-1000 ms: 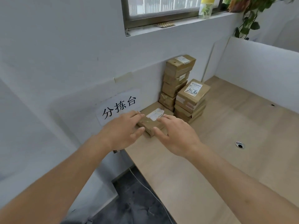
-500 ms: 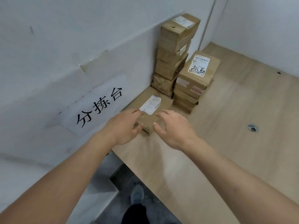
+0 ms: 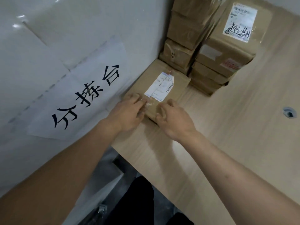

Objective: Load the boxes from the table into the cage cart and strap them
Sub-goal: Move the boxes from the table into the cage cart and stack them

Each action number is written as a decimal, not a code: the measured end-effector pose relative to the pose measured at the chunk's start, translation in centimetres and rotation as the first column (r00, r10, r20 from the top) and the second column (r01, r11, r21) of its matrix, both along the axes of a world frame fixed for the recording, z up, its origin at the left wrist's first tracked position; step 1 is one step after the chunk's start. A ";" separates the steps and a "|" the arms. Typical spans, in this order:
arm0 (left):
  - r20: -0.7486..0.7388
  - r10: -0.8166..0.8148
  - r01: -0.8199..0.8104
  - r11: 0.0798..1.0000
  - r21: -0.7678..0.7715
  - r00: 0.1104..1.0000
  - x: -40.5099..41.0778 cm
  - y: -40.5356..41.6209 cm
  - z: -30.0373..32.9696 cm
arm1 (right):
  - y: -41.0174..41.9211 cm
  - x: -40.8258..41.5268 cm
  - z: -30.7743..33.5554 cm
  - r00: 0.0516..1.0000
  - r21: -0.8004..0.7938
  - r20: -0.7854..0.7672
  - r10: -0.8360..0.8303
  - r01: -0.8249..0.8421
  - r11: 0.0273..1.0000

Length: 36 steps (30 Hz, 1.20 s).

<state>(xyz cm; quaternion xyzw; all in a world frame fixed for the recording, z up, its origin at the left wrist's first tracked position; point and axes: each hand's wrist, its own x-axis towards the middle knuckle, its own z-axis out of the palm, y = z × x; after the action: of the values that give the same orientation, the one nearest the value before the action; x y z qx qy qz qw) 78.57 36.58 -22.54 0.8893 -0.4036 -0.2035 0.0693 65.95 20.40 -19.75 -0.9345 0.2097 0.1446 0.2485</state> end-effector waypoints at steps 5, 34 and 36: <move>0.022 -0.005 0.006 0.999 -0.035 1.000 -1.0 0.2 -1.3 | 0.2 -0.4 -1.5 0.995 -0.020 -0.030 -0.098 0.098 0.995; -0.263 0.183 -0.241 0.947 -0.211 0.947 -7.5 1.9 6.2 | -0.5 -9.8 4.0 0.907 0.379 0.245 -0.343 0.236 0.895; -0.220 0.195 -0.243 0.946 -0.215 0.956 -9.4 2.0 8.0 | -0.8 -11.1 5.6 0.915 0.343 0.267 -0.301 0.202 0.918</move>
<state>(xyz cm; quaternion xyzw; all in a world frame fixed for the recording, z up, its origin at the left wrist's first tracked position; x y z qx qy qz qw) 69.21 38.61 -14.50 0.8894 -0.3148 -0.2306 0.2379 54.80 19.63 -14.15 -0.8599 0.2621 -0.0087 0.4379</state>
